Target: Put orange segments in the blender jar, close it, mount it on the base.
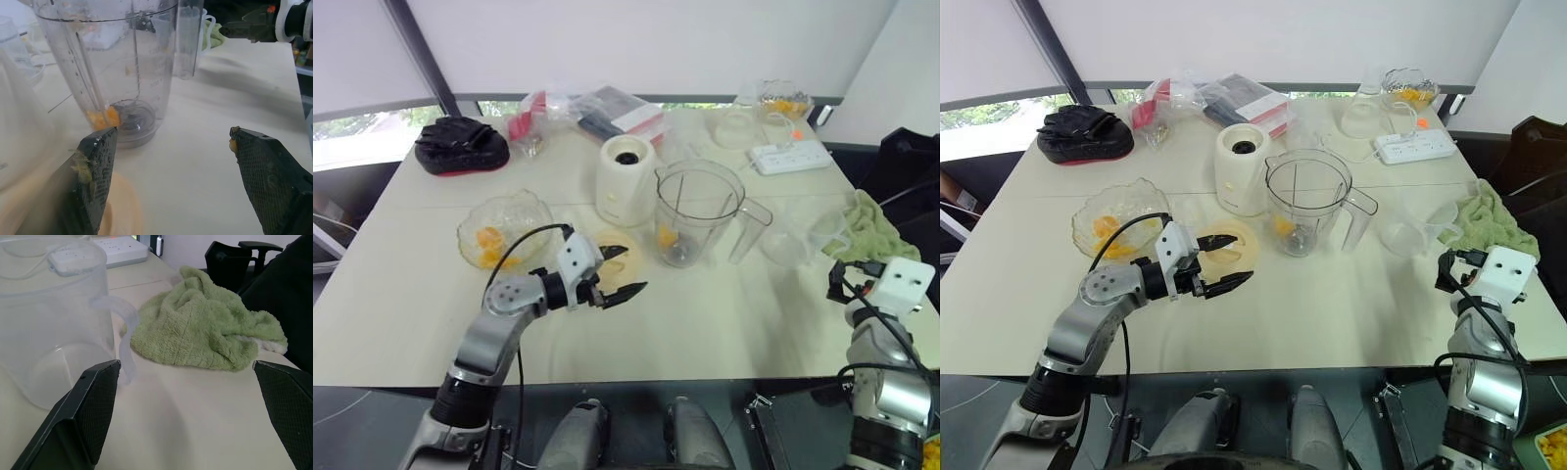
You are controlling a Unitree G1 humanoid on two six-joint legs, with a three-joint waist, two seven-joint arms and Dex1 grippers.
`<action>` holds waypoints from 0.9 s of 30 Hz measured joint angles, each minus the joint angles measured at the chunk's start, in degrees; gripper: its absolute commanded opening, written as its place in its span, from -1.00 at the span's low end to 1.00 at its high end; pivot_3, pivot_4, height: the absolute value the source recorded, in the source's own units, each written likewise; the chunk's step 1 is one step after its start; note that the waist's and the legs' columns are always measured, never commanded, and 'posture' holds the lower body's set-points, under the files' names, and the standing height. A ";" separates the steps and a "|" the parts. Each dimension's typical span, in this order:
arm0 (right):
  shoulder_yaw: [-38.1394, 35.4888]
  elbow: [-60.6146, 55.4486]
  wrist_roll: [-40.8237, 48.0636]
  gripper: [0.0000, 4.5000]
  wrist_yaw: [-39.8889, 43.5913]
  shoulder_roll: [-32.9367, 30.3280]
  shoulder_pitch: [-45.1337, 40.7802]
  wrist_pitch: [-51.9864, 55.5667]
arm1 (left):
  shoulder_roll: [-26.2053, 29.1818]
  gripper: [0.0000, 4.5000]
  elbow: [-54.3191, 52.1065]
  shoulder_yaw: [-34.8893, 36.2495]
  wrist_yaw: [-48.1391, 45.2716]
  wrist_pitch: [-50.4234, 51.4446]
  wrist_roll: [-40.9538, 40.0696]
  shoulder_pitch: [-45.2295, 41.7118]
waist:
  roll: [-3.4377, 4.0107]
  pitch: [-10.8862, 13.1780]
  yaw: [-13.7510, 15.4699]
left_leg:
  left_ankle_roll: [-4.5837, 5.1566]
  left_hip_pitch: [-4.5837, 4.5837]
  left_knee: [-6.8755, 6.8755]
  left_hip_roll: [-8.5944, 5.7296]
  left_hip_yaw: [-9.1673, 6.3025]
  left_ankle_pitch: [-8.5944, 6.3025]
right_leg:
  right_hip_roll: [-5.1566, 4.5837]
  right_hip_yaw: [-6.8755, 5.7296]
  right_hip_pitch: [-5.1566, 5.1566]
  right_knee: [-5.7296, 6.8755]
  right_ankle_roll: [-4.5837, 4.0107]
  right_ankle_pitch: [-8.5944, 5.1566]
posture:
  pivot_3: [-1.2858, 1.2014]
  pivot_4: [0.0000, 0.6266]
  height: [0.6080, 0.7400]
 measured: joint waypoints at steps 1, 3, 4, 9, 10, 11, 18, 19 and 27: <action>0.02 0.81 0.01 1.00 0.00 -0.23 -0.67 -0.21 | 0.04 0.69 -0.03 -0.01 0.24 0.00 -0.01 0.01 | 0.00 0.00 0.00 | 0.00 0.00 0.00 0.00 0.00 0.00 | 0.00 0.00 0.00 0.00 0.00 0.00 | 0.03 -0.52 1.00; 0.04 1.81 0.03 1.00 0.00 -0.39 -1.82 -0.56 | 0.18 0.69 -0.12 -0.03 0.62 0.01 -0.03 0.12 | 0.00 0.00 0.06 | 0.00 0.00 0.00 0.00 0.00 0.00 | 0.00 0.00 0.01 0.00 0.00 0.00 | 0.03 -0.52 1.00; 0.06 2.33 0.03 1.00 0.00 -0.45 -2.30 -0.67 | 0.21 0.69 -0.28 -0.04 0.76 0.01 -0.04 0.21 | 0.00 0.00 0.06 | 0.00 0.00 0.00 0.00 0.00 0.00 | 0.00 0.00 0.01 -0.01 0.00 0.00 | 0.03 -0.52 1.00; 0.07 4.86 0.04 1.00 -0.03 -0.69 -3.29 -1.70 | 0.22 0.69 -0.50 -0.18 1.04 0.01 -0.07 0.42 | 0.01 0.00 0.07 | 0.00 0.00 -0.02 0.00 0.00 0.00 | 0.00 0.01 0.02 -0.07 0.00 0.00 | 0.03 -0.52 1.00; 0.06 5.87 0.04 1.00 -0.10 -0.81 -3.89 -1.92 | 0.21 0.69 -0.52 -0.25 1.23 0.01 -0.07 0.43 | 0.01 0.01 0.02 | 0.00 0.00 -0.02 0.00 0.01 0.00 | 0.00 0.01 0.02 -0.08 0.00 0.00 | 0.03 -0.52 1.00; 0.06 6.97 0.04 1.00 -0.22 -1.01 -4.53 -2.32 | 0.21 0.69 -0.55 -0.38 1.42 0.01 -0.07 0.43 | 0.01 0.01 0.00 | 0.00 0.00 -0.02 0.00 0.01 0.00 | 0.00 0.01 0.02 -0.09 0.00 0.00 | 0.03 -0.52 1.00; 0.09 12.30 0.04 1.00 -0.69 -1.87 -8.21 -4.56 | 0.32 0.69 -1.47 -1.26 1.97 0.02 -0.08 0.48 | 0.03 0.02 -0.03 | 0.00 0.00 -0.06 0.00 0.01 0.00 | 0.01 0.01 0.03 -0.17 0.00 0.00 | 0.03 -0.52 1.00; 0.14 12.99 0.04 1.00 -0.70 -2.05 -8.85 -4.80 | 0.37 0.69 -1.47 -1.37 1.98 0.02 -0.07 0.48 | 0.03 0.02 -0.03 | 0.00 -0.01 -0.07 0.01 0.01 0.00 | 0.01 0.01 0.04 -0.19 0.00 0.00 | 0.03 -0.52 1.00; 0.21 18.63 -0.06 1.00 -1.75 -2.87 -12.28 -7.18 | 0.60 0.69 -1.48 -1.49 2.87 0.02 -0.07 0.50 | 0.04 0.02 -0.06 | -0.01 -0.01 -0.15 0.06 -0.01 0.00 | 0.16 0.01 0.16 -0.52 0.00 0.00 | 0.03 -0.52 1.00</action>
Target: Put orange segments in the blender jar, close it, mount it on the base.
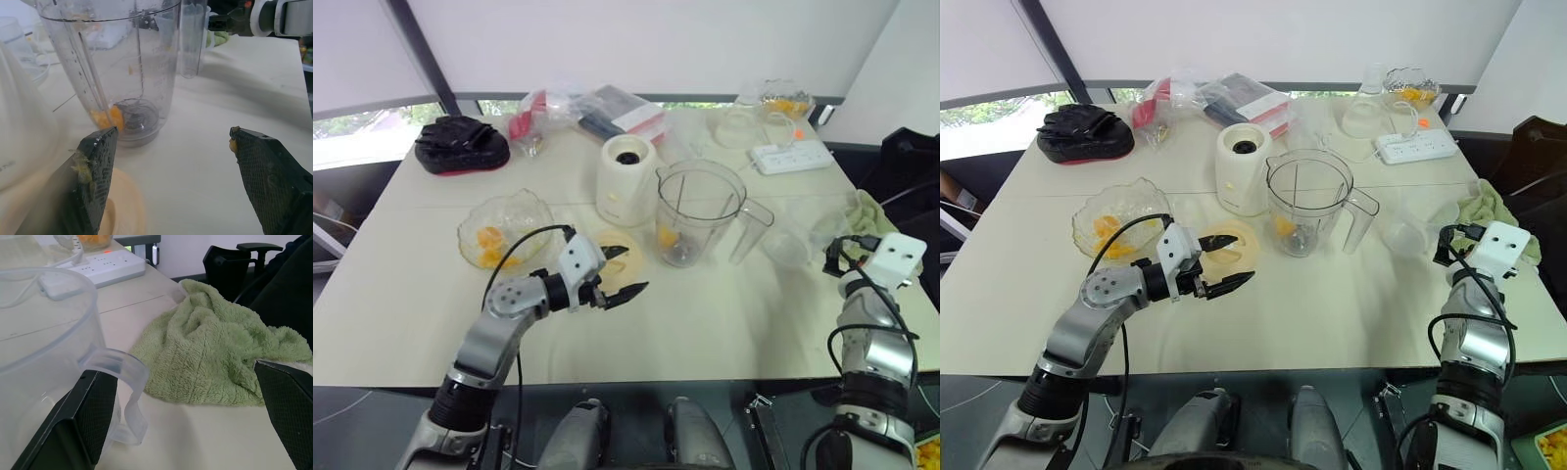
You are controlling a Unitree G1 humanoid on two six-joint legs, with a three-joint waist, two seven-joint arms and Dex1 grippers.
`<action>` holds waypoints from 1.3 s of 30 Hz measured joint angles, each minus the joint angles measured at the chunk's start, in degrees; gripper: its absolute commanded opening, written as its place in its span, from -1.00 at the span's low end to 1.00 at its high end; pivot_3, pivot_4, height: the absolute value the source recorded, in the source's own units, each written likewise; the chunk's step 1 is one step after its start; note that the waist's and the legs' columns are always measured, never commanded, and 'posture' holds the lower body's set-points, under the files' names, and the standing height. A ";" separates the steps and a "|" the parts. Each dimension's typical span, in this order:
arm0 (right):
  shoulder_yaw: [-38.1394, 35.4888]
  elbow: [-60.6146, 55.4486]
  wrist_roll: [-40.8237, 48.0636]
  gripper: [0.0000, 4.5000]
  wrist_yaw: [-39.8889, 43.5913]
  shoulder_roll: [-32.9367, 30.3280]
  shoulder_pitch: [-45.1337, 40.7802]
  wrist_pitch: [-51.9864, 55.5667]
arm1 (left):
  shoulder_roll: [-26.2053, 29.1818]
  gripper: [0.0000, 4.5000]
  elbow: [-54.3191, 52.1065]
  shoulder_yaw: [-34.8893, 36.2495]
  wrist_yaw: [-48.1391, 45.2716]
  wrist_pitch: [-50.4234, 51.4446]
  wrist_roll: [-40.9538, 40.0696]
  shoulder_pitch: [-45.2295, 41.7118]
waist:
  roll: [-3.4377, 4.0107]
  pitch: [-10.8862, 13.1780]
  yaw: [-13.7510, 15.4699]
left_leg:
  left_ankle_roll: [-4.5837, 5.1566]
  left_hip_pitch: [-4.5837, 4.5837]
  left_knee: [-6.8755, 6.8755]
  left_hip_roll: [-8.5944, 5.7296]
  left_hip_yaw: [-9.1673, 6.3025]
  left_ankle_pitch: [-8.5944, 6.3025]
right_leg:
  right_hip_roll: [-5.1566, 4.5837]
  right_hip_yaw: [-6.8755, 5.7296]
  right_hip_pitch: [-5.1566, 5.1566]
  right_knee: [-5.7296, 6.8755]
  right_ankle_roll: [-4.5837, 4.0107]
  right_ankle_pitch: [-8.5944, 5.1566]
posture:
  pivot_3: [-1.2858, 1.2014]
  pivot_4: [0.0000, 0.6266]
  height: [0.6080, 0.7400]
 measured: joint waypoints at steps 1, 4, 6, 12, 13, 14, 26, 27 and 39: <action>0.03 0.64 -0.02 1.00 -0.05 -0.11 -0.17 -0.23 | 0.00 0.69 -0.01 -0.02 0.19 0.00 0.00 0.01 | 0.00 0.00 0.00 | 0.00 0.00 0.00 0.00 0.00 0.00 | 0.00 0.00 0.01 -0.03 0.00 0.00 | 0.03 -0.52 1.00; 0.08 3.01 -0.36 1.00 -0.14 -0.42 -0.87 -1.16 | 0.02 0.69 -0.06 -0.07 0.42 0.00 0.00 0.02 | 0.01 0.00 -0.02 | -0.01 0.00 0.00 0.00 0.00 0.01 | 0.00 0.00 0.03 -0.09 0.00 0.00 | 0.03 -0.52 1.00; 0.18 3.81 -0.43 0.75 -0.20 -0.44 -1.14 -1.82 | 0.04 0.73 -0.08 -0.11 0.53 0.00 0.00 0.02 | 0.01 0.01 -0.04 | -0.14 0.00 -0.02 0.00 0.00 0.08 | 0.00 0.01 0.04 -0.11 0.00 0.00 | 0.03 -0.52 1.00; 1.22 5.28 -0.95 -0.60 -0.20 -0.45 -1.78 -2.93 | 0.44 0.73 -0.09 -0.14 0.71 -0.01 0.01 0.01 | 0.02 0.01 -0.12 | -0.13 0.00 -0.03 0.01 0.00 0.07 | 0.01 0.02 0.06 -0.16 0.00 0.00 | 0.03 -0.52 1.00; 1.31 5.57 -0.95 -0.81 -0.20 -0.45 -1.89 -3.07 | 0.45 0.73 -0.09 -0.15 0.72 -0.01 0.01 0.01 | 0.03 0.01 -0.11 | -0.13 0.00 -0.03 0.01 0.00 0.07 | 0.01 0.02 0.07 -0.17 0.00 0.00 | 0.03 -0.52 1.00; 1.48 5.61 -0.72 -0.99 0.15 -0.44 -2.24 -3.82 | 0.51 0.73 -0.09 -0.15 0.75 -0.01 0.02 0.01 | 0.03 0.01 -0.11 | -0.12 0.00 -0.03 0.01 0.00 0.07 | 0.01 0.02 0.08 -0.18 0.00 0.00 | 0.03 -0.52 1.00; 2.28 3.57 0.32 -0.99 0.24 -0.49 -2.57 -5.37 | 1.01 0.73 -0.08 -0.27 0.85 -0.30 0.03 -0.21 | 0.05 0.00 0.23 | -0.06 0.12 -0.04 0.01 -0.16 0.04 | 0.04 0.01 0.34 -0.38 0.00 0.00 | 0.03 -0.52 1.00; 2.28 2.62 0.45 -0.99 0.11 -0.26 -2.27 -5.21 | 1.06 0.73 -0.07 -0.27 0.83 -0.32 0.03 -0.23 | 0.05 0.01 0.29 | -0.06 0.11 -0.04 0.01 -0.16 0.03 | 0.04 0.01 0.34 -0.38 0.00 0.00 | 0.03 -0.52 1.00; 1.70 -9.69 2.39 -0.99 -1.96 -2.26 -5.35 0.42 | 0.98 0.73 0.49 3.14 0.69 0.25 -4.39 -1.96 | 0.28 0.13 -0.05 | 0.05 0.06 -0.08 0.01 -0.14 -0.03 | 0.05 0.02 0.23 -0.38 0.00 0.00 | 0.03 -0.52 1.00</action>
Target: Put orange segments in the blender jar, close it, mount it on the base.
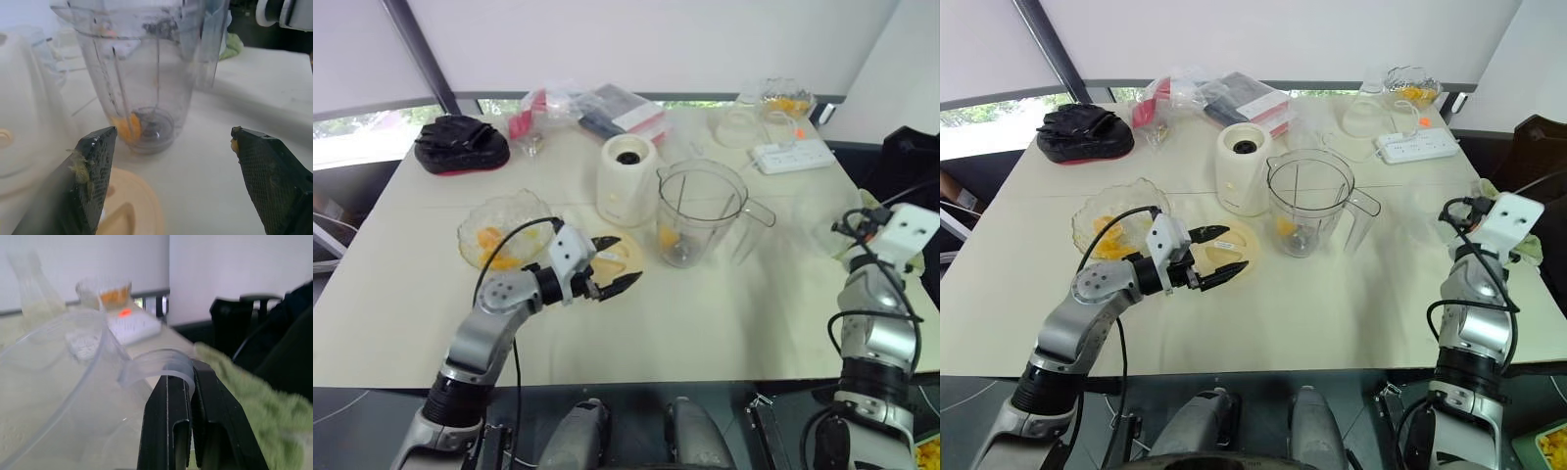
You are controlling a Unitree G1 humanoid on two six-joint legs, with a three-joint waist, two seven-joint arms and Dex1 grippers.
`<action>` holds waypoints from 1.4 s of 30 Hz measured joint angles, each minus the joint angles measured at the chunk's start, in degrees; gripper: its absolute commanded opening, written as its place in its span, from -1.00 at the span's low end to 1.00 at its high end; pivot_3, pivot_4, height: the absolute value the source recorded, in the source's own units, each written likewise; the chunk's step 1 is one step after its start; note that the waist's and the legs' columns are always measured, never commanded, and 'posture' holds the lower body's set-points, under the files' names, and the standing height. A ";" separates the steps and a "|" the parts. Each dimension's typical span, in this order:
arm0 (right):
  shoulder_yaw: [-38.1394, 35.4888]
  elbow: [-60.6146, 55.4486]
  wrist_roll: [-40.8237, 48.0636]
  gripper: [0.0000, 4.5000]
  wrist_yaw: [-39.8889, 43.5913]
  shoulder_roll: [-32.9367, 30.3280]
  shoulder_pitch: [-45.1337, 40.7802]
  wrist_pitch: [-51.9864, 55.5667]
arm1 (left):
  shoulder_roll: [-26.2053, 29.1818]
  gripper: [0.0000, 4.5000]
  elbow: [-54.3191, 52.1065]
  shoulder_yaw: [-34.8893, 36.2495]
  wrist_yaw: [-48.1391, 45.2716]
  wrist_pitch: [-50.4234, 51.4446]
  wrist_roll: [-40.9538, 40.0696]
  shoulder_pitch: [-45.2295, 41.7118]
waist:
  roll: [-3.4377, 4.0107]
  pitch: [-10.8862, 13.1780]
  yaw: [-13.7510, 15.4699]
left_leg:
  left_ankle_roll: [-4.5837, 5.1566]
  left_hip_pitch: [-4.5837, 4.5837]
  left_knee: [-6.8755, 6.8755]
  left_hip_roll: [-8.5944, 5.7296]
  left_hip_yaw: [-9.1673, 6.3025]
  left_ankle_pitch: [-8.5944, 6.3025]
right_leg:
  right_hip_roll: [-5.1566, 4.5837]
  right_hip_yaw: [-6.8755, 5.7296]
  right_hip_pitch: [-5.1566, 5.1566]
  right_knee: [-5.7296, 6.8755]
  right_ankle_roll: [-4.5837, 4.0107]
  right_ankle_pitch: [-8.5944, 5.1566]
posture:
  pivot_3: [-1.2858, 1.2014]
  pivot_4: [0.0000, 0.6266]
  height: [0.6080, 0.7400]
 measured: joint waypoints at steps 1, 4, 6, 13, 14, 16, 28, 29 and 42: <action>0.04 -0.93 0.05 -0.99 0.06 -0.48 -0.93 0.51 | 0.00 0.73 0.03 0.36 -0.03 -0.03 -0.14 -0.05 | 0.00 0.00 -0.11 | 0.00 0.00 -0.01 0.01 0.00 0.00 | 0.01 0.00 0.00 0.00 0.00 0.00 | 0.03 -0.52 1.00; 1.45 -3.31 -0.02 -0.99 1.87 -4.44 -4.81 3.20 | 0.02 0.73 0.58 1.19 -0.15 -0.12 -1.27 -0.44 | 0.10 0.06 -0.38 | 0.00 -0.04 -0.02 0.00 0.04 0.00 | 0.00 -0.02 -0.05 -0.01 0.00 0.00 | 0.03 -0.52 1.00; 3.13 -5.00 -0.10 -0.99 4.11 -7.49 -7.60 4.67 | 0.01 0.73 0.59 1.41 -0.19 -0.13 -1.92 -0.52 | 0.10 0.07 -0.66 | 0.00 -0.05 -0.03 0.00 0.02 0.00 | -0.01 -0.02 -0.06 -0.02 0.00 0.00 | 0.03 -0.52 1.00; 8.57 -7.31 -0.60 -0.99 12.54 -13.71 -14.31 7.56 | 0.01 0.73 0.90 1.46 -0.34 -0.54 -2.70 -0.84 | 0.06 0.09 -0.79 | 0.01 -0.07 -0.05 0.03 0.03 0.00 | -0.05 -0.02 -0.06 -0.05 0.00 0.00 | 0.03 -0.52 1.00; 9.48 -7.29 -0.76 -0.99 13.88 -14.43 -14.69 7.76 | 0.04 0.73 1.13 1.46 -0.32 -0.75 -2.67 -0.84 | 0.08 0.10 -0.79 | 0.02 -0.08 -0.05 0.03 0.04 -0.01 | -0.05 -0.02 -0.08 -0.06 0.00 0.00 | 0.03 -0.52 1.00; 11.81 -7.11 -1.95 -0.99 16.91 -16.81 -15.49 7.75 | 0.12 0.73 1.43 1.45 -0.19 -1.38 -2.52 -0.82 | 0.08 0.12 -0.74 | 0.02 -0.12 -0.05 0.02 0.04 -0.01 | -0.05 -0.02 -0.11 -0.07 0.00 0.00 | 0.03 -0.52 1.00; 22.22 -9.04 -8.47 -0.99 32.59 -24.23 -17.01 1.58 | 1.12 0.73 1.50 1.40 0.78 -2.63 -1.63 -0.43 | 0.05 0.15 -0.75 | -0.02 -0.28 -0.05 0.02 0.06 0.01 | -0.18 -0.03 -0.29 -0.07 0.01 0.00 | 0.03 -0.52 1.00; 22.59 -9.28 -8.89 -0.99 33.19 -24.50 -17.01 1.31 | 1.16 0.73 1.50 1.40 0.80 -2.65 -1.62 -0.43 | 0.05 0.15 -0.75 | -0.05 -0.28 -0.05 0.01 0.06 0.03 | -0.19 -0.03 -0.29 -0.07 0.01 0.00 | 0.03 -0.52 1.00; 25.01 -10.03 -15.26 -0.99 38.10 -24.94 -17.29 -5.13 | 1.25 0.73 1.50 1.02 0.87 -3.11 -0.88 -0.43 | 0.02 0.18 -0.72 | -0.23 -0.29 -0.05 0.01 0.07 0.13 | -0.21 -0.04 -0.32 -0.07 0.01 0.00 | 0.03 -0.52 1.00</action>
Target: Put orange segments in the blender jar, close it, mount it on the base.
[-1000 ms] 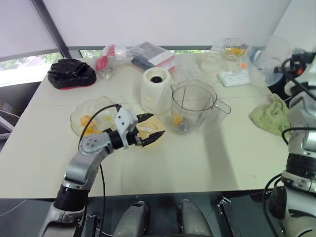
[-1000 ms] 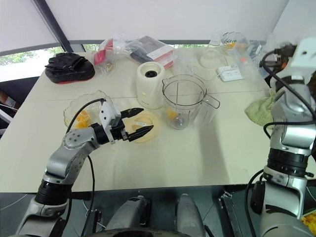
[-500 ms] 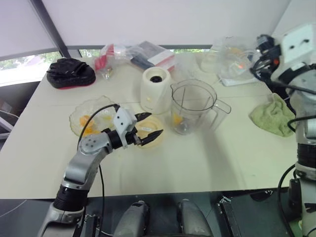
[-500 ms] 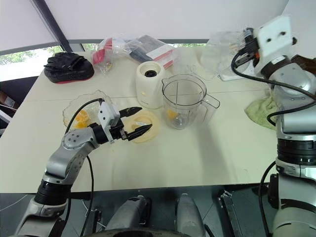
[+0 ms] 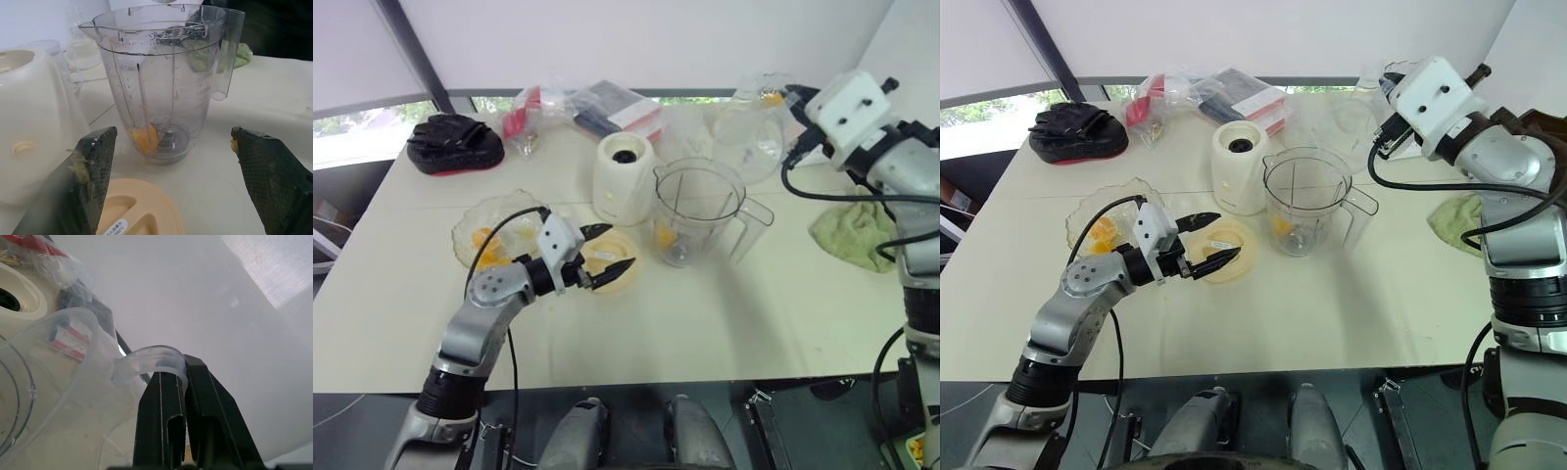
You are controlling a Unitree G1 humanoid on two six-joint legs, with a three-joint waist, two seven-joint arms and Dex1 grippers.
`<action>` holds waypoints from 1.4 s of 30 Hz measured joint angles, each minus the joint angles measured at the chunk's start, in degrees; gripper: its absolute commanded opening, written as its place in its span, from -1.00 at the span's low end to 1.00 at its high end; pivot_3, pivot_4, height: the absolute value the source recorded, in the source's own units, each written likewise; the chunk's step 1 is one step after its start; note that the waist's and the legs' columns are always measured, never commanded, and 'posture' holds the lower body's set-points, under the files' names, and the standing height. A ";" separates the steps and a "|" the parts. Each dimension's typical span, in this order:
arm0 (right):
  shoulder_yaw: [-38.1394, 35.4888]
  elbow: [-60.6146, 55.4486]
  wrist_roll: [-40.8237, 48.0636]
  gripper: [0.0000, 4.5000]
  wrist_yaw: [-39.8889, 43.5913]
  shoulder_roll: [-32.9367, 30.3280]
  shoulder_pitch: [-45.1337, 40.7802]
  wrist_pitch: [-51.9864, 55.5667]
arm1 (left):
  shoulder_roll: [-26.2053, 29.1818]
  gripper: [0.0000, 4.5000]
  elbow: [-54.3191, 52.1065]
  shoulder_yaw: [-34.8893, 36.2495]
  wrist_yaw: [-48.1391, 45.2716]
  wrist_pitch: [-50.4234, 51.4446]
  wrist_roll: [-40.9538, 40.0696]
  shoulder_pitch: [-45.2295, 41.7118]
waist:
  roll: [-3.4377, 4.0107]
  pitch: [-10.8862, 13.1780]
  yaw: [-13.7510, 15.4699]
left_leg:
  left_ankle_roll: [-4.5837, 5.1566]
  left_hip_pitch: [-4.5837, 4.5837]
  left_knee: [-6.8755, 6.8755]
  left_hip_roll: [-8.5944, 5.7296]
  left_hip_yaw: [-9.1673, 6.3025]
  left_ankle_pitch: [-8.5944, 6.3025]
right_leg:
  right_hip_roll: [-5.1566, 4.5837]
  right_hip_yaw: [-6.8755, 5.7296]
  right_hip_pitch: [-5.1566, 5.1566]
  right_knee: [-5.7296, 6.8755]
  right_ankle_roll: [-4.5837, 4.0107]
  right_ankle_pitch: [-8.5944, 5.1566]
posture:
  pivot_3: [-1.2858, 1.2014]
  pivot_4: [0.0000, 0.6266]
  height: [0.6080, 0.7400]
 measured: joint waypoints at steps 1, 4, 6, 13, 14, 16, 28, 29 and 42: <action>0.08 0.00 -0.45 -0.99 0.15 -0.02 -0.04 -0.66 | -0.01 0.73 0.00 -0.05 0.00 -0.03 0.21 0.00 | 0.00 0.00 0.00 | 0.00 0.00 0.00 0.00 0.00 0.00 | 0.00 0.00 0.00 0.00 0.00 0.00 | 0.03 -0.52 1.00; 0.17 0.10 -1.65 -0.99 0.59 -0.02 -0.15 -2.11 | -0.02 0.73 0.00 -0.27 -0.01 -0.11 0.55 0.00 | 0.00 0.00 0.00 | 0.00 0.00 0.00 0.00 0.00 0.00 | 0.00 0.00 0.00 0.00 0.00 0.00 | 0.03 -0.52 1.00; 0.41 0.30 -2.65 -0.99 0.76 -0.04 -0.20 -3.36 | -0.02 0.73 0.00 -0.32 -0.02 -0.16 0.72 0.00 | 0.00 0.00 -0.01 | 0.00 0.00 0.00 0.00 0.00 0.00 | 0.00 0.00 0.00 0.00 0.00 0.00 | 0.03 -0.52 1.00; 0.86 1.41 -5.19 -0.99 1.28 -0.04 -0.20 -6.75 | -0.02 0.73 0.00 -0.35 -0.12 -0.81 1.10 0.00 | 0.00 0.00 -0.01 | -0.01 0.00 -0.01 0.00 0.00 0.00 | 0.00 0.00 -0.01 0.00 0.00 0.00 | 0.03 -0.52 1.00; 0.89 1.59 -5.38 -0.99 1.30 -0.04 -0.20 -7.01 | -0.02 0.73 0.00 -0.35 -0.13 -0.82 1.11 0.00 | 0.00 0.00 -0.01 | -0.01 0.00 -0.01 0.00 0.00 0.00 | 0.00 0.00 -0.01 0.00 0.00 0.00 | 0.03 -0.52 1.00; 0.91 1.86 -6.14 -0.99 1.35 -0.04 -0.20 -7.63 | -0.02 0.73 0.00 -0.37 -0.16 -0.87 1.24 0.01 | 0.00 0.00 -0.01 | -0.01 0.00 -0.01 0.00 0.01 0.00 | 0.00 0.00 -0.01 0.00 0.00 0.00 | 0.03 -0.52 1.00; 2.06 4.16 -9.66 -0.99 1.81 -0.87 -1.18 -13.45 | -0.01 0.73 0.16 -0.43 -0.46 -1.27 1.66 0.14 | 0.00 0.01 -0.02 | -0.01 0.00 -0.01 0.00 0.02 0.01 | 0.00 0.00 -0.03 0.00 0.00 0.00 | 0.03 -0.52 1.00; 2.09 4.18 -9.85 -0.99 1.80 -0.87 -1.42 -13.78 | -0.01 0.73 0.18 -0.43 -0.52 -1.32 1.66 0.14 | 0.00 0.00 -0.03 | -0.01 0.00 -0.02 0.00 0.02 0.01 | 0.00 0.00 -0.03 0.00 0.00 0.00 | 0.03 -0.52 1.00; 2.77 6.36 -12.18 -0.99 1.74 -0.81 -3.44 -17.74 | -0.02 0.73 0.37 -0.47 -0.85 -2.02 1.82 0.15 | -0.01 0.01 -0.03 | -0.02 0.00 -0.02 0.00 0.03 0.01 | 0.00 0.00 -0.03 0.01 0.00 0.00 | 0.03 -0.52 1.00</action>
